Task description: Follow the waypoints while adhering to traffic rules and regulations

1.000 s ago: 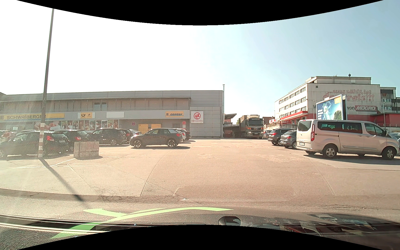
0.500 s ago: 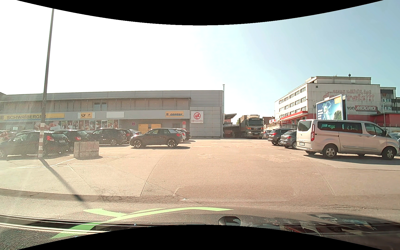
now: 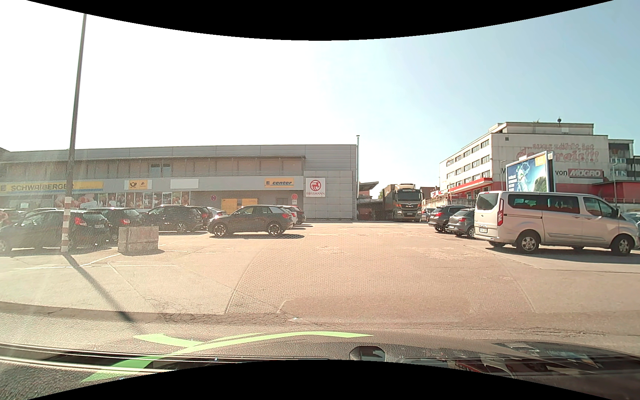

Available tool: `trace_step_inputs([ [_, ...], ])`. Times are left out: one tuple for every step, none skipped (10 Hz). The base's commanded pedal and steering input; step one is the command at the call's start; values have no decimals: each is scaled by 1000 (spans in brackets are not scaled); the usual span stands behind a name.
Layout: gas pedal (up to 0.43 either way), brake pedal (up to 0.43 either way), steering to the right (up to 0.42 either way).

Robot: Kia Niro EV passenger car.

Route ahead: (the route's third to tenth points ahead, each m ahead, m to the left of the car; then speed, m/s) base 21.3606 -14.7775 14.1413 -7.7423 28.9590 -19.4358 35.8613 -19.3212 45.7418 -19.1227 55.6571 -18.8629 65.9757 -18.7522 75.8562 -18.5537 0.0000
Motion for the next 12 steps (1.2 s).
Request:
trace_step_inputs([
  [0, 421, -55],
  [0, 421, -55],
  [0, 421, -56],
  [0, 421, -55],
  [0, 421, -55],
  [0, 421, -56],
  [0, 421, -55],
  [0, 421, -55],
  [0, 421, -55],
  [0, 421, -55],
  [0, 421, -56],
  [0, 421, -55],
])
